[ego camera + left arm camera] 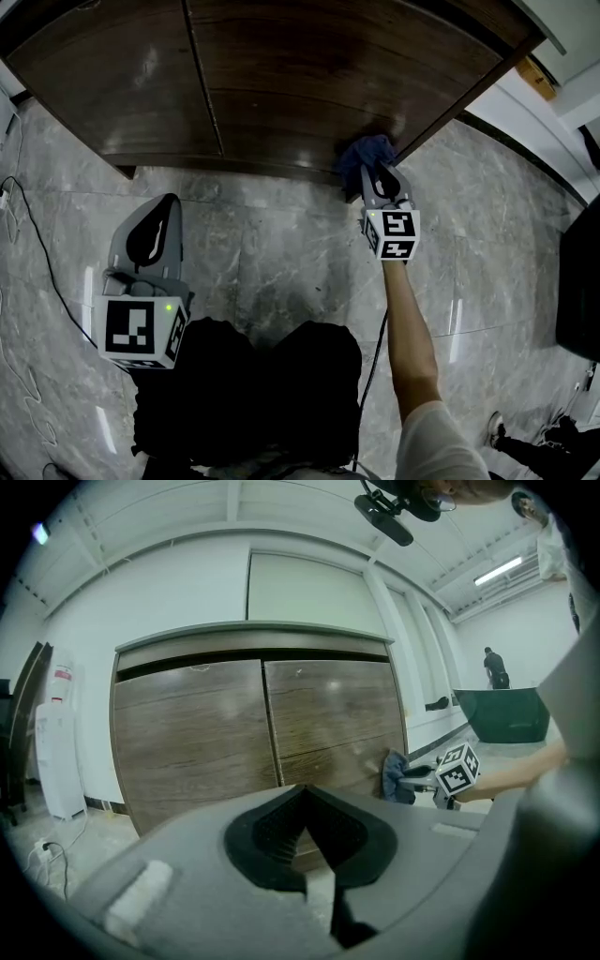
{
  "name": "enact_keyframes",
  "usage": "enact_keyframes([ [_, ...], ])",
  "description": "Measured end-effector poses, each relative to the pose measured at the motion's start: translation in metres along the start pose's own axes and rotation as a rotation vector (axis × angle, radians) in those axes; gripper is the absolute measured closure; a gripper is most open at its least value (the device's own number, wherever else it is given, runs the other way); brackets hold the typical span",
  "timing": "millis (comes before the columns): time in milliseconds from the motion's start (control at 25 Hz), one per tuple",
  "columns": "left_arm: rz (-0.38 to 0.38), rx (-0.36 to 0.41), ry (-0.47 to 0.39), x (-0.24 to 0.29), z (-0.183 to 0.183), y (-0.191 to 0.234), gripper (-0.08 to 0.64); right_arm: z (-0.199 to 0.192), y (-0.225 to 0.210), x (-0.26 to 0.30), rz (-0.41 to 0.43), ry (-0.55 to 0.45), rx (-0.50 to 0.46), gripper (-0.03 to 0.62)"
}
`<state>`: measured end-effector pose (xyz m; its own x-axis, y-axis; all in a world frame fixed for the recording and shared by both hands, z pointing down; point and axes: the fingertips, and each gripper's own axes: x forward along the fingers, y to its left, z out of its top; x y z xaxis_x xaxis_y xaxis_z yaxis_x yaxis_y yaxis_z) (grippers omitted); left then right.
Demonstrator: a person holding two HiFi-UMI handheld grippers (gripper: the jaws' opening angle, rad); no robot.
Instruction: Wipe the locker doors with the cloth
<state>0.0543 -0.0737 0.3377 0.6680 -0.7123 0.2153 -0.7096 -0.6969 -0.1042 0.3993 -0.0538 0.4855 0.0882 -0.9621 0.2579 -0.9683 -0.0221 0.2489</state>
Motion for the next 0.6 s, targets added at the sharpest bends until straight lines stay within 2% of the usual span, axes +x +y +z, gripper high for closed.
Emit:
enact_keyframes([
  [320,0.015,-0.003,0.009,-0.003,-0.004,0.007,0.56,-0.031,0.019,0.012,0.039,0.052,0.048,0.517],
  [600,0.025,-0.009,0.011,-0.007,-0.006,0.014,0.56,-0.013,0.022,0.012,0.044,0.044,0.023,0.517],
])
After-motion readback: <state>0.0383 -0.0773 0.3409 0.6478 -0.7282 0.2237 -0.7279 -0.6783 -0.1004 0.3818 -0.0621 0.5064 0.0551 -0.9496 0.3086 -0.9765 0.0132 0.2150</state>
